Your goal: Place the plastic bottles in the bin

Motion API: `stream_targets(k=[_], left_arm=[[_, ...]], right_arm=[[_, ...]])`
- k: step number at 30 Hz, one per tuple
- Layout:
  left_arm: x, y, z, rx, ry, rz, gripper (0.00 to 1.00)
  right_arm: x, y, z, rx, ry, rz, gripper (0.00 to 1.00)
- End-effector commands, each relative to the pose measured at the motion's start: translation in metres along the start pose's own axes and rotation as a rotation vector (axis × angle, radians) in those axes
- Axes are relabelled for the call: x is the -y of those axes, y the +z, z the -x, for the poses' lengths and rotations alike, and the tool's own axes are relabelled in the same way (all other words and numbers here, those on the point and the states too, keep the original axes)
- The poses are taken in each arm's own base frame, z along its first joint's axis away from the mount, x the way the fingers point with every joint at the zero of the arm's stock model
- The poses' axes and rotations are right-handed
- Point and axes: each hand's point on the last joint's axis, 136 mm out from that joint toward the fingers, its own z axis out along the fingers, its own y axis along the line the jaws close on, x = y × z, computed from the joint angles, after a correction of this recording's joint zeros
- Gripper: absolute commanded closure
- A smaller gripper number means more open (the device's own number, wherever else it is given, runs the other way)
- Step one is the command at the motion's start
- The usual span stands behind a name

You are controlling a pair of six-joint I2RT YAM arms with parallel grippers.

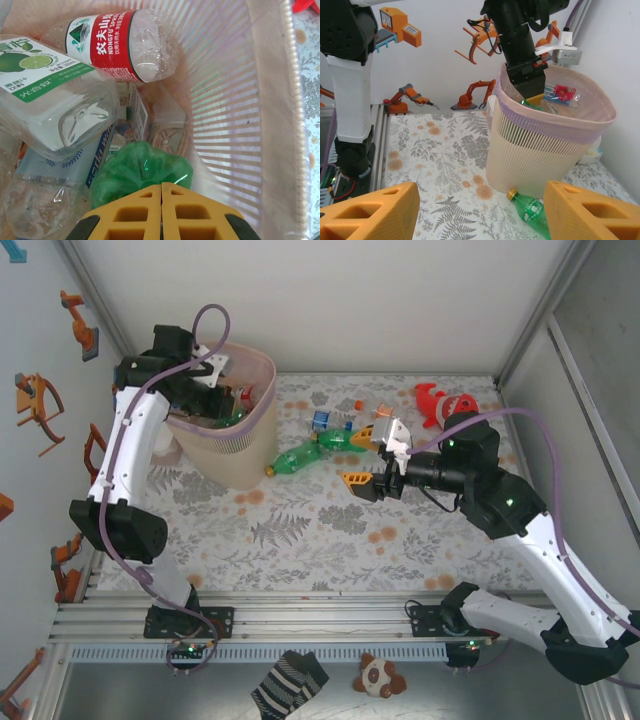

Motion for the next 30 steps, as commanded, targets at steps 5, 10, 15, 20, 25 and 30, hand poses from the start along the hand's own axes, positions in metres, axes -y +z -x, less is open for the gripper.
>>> stream_targets(k=[5,10,15,20,25,30], left_arm=[[0.022,-0.048,0.010,0.168,-0.001,-0.023,0.85],[0.035,-0.065,0.014,0.301,-0.006,-0.074,0.77],[0.045,-0.072,0.011,0.372,-0.030,-0.122,0.73],[0.049,-0.073,0.004,0.390,-0.053,-0.148,0.73],[0.050,-0.072,-0.003,0.388,-0.067,-0.152,0.73],[0.051,-0.073,-0.008,0.390,-0.073,-0.155,0.73]], right_arm=[[0.039,0.005,-0.007,-0.051,0.098,-0.203,0.34],[0.069,0.011,-0.034,-0.159,0.178,-0.340,0.34],[0.089,0.026,-0.066,-0.274,0.272,-0.386,0.34],[0.127,0.035,-0.106,-0.369,0.423,-0.472,0.34],[0.171,0.034,-0.144,-0.429,0.541,-0.550,0.35],[0.220,0.029,-0.193,-0.529,0.548,-0.624,0.36]])
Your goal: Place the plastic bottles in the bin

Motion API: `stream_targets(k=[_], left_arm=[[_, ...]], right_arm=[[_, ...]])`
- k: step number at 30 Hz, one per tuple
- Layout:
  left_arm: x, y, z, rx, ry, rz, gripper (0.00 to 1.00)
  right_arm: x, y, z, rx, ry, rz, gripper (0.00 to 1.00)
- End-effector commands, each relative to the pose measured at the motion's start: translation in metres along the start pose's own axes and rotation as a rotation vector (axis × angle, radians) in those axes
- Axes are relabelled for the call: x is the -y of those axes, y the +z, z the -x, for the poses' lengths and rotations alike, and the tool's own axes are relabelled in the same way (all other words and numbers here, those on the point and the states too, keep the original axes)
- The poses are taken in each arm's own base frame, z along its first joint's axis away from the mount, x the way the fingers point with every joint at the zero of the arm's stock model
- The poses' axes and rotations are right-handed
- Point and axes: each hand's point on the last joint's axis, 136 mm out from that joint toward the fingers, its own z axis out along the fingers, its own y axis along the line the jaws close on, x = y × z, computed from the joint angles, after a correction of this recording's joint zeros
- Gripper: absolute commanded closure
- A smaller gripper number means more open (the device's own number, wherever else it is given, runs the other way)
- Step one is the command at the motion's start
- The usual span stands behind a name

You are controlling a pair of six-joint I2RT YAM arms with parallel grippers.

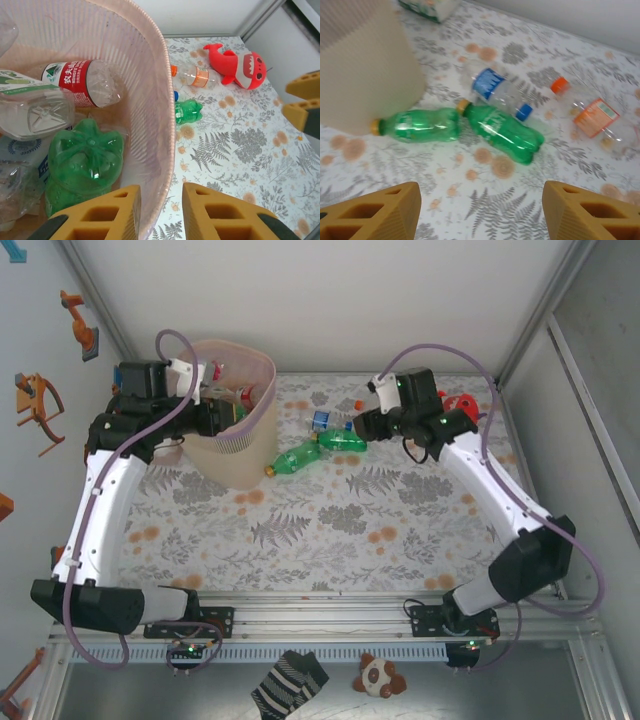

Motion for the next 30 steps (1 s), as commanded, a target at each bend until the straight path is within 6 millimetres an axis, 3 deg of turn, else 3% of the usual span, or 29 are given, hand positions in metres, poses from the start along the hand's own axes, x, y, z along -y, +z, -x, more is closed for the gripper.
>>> stream_targets(k=[1,7,15,22,30], left_arm=[[0.009,-0.009,0.004,0.040,0.001,-0.030,0.73],[0.011,-0.011,0.000,0.033,-0.007,-0.037,0.73],[0.011,-0.013,-0.003,0.031,-0.008,-0.032,0.72],[0.012,-0.015,-0.004,0.034,-0.015,-0.033,0.72],[0.012,-0.017,-0.003,0.040,-0.020,-0.031,0.72]], right_arm=[[0.032,0.021,0.004,-0.029,-0.014,-0.072,0.36],[0.084,0.073,-0.006,-0.141,-0.116,-0.152,0.35],[0.126,0.129,-0.037,-0.308,-0.327,-0.179,0.32],[0.163,0.153,-0.053,-0.386,-0.397,-0.231,0.25],[0.177,0.175,-0.066,-0.410,-0.393,-0.137,0.19]])
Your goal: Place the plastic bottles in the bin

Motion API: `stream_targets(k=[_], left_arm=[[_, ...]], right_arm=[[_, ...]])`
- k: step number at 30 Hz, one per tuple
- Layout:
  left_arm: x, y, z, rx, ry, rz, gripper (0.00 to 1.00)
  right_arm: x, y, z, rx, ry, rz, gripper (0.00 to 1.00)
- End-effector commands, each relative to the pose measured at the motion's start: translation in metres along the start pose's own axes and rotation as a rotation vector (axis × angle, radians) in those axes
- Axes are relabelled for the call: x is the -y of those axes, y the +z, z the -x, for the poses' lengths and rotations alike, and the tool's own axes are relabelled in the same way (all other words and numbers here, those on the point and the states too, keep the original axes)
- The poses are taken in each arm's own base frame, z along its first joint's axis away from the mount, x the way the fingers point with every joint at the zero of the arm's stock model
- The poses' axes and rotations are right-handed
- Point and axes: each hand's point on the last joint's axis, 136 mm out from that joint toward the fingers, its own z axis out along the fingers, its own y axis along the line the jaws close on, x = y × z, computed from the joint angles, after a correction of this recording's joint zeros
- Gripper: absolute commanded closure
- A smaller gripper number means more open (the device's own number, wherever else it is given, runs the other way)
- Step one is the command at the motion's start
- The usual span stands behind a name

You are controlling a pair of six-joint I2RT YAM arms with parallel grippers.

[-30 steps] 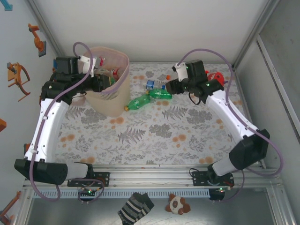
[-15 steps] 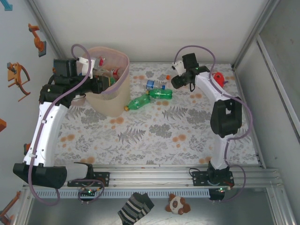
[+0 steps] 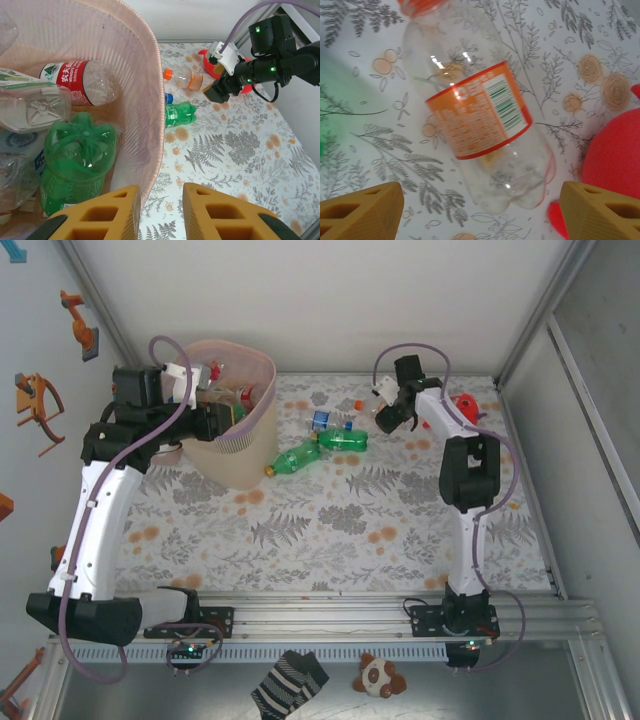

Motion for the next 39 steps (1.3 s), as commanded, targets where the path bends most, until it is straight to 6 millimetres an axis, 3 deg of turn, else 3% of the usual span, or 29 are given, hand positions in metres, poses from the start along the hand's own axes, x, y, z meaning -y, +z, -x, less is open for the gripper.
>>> stream_targets(k=[1,9,13,25,32,39], left_arm=[[0.006,-0.006,0.000,0.015,-0.011,-0.022,0.73],[0.008,-0.009,-0.001,0.029,-0.016,-0.025,0.73],[0.007,-0.009,-0.004,0.023,-0.017,-0.018,0.73],[0.006,-0.006,-0.005,0.023,-0.024,-0.026,0.73],[0.008,-0.006,-0.005,0.025,-0.026,-0.036,0.73],[0.011,-0.007,-0.001,0.039,-0.015,-0.050,0.72]], right_arm=[[-0.005,0.009,-0.002,-0.006,-0.051,0.073,0.19],[0.002,0.040,-0.009,-0.015,-0.050,0.140,0.19],[-0.006,0.051,-0.017,-0.036,-0.054,0.196,0.21],[-0.015,0.056,-0.023,-0.026,-0.029,0.217,0.37],[-0.007,0.031,-0.013,0.026,-0.029,0.163,0.45],[0.010,-0.027,0.004,0.139,-0.146,0.003,0.46]])
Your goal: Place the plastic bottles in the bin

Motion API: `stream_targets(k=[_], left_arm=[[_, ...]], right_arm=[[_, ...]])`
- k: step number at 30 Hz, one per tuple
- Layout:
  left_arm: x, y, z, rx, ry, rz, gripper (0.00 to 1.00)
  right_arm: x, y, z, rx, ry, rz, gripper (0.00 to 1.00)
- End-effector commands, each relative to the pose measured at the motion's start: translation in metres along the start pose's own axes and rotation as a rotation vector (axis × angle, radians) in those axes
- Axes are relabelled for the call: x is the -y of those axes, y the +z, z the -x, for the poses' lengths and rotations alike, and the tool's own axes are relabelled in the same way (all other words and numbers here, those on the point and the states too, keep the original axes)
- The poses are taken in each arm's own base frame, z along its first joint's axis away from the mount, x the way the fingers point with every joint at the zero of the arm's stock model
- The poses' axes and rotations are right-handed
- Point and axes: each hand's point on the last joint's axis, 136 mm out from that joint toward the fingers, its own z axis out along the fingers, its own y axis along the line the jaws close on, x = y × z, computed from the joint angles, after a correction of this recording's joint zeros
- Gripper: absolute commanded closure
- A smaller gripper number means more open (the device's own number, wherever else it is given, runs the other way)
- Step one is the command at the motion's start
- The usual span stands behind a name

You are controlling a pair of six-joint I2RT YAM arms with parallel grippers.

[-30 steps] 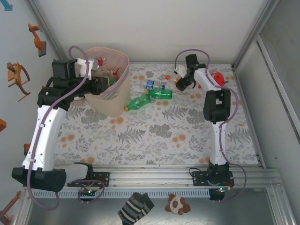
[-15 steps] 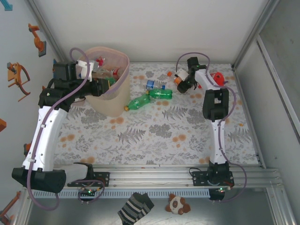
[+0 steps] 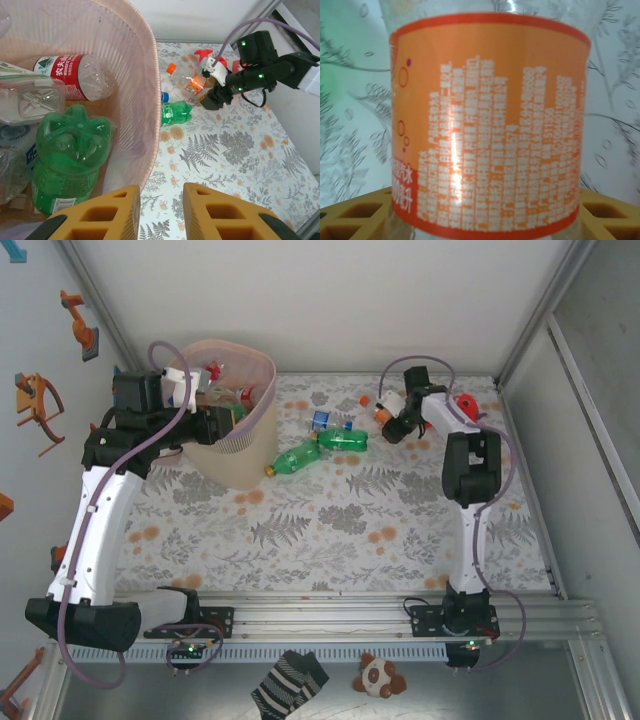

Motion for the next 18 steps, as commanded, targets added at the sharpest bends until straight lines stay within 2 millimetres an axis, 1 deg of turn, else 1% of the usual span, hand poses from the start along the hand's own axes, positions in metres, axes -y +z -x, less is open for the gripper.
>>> stream_targets(k=[1,6,10,14,18], left_arm=[[0.011,-0.008,0.006,0.037,0.014,-0.038,0.72],[0.018,-0.010,0.012,0.056,0.035,-0.068,0.71],[0.023,-0.013,0.017,0.071,0.054,-0.091,0.71],[0.030,-0.016,0.020,0.080,0.075,-0.115,0.70],[0.038,-0.021,0.024,0.090,0.104,-0.145,0.69]], right_arm=[[0.020,-0.061,0.037,0.134,-0.132,-0.176,0.46],[0.017,-0.110,0.051,0.191,-0.324,-0.322,0.46],[0.005,-0.152,0.069,0.262,-0.481,-0.429,0.46],[-0.017,-0.190,0.088,0.335,-0.679,-0.529,0.46],[-0.044,-0.224,0.104,0.401,-0.829,-0.597,0.47]])
